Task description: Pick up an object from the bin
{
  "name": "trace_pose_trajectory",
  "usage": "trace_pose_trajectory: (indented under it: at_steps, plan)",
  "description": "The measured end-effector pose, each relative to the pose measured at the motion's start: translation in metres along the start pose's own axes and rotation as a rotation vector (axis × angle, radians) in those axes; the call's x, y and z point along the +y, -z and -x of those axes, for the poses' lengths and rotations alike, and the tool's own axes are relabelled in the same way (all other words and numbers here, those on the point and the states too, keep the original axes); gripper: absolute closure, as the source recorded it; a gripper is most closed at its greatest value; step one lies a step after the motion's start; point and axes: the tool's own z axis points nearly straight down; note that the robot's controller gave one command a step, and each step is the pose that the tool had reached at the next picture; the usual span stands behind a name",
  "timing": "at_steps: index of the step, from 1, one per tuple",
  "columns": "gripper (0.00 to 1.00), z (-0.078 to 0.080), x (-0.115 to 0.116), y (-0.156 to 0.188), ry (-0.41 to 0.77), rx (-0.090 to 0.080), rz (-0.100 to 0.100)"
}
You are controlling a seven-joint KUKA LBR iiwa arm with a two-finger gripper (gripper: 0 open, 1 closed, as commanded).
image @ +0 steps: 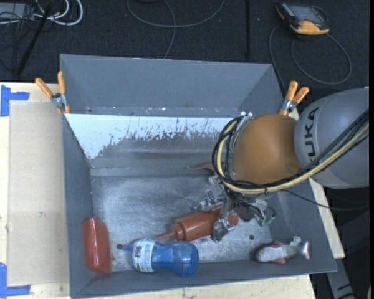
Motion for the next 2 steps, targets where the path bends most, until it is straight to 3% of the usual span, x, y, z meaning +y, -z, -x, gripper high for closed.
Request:
trace_pose_trajectory:
  at_steps: [1,2]
  plan:
    - [1.00,0.017,-0.001,0.063,-0.030,-0.003,-0.001]
    - [1.00,-0.002,-0.013,0.090,-0.032,-0.012,-0.004]
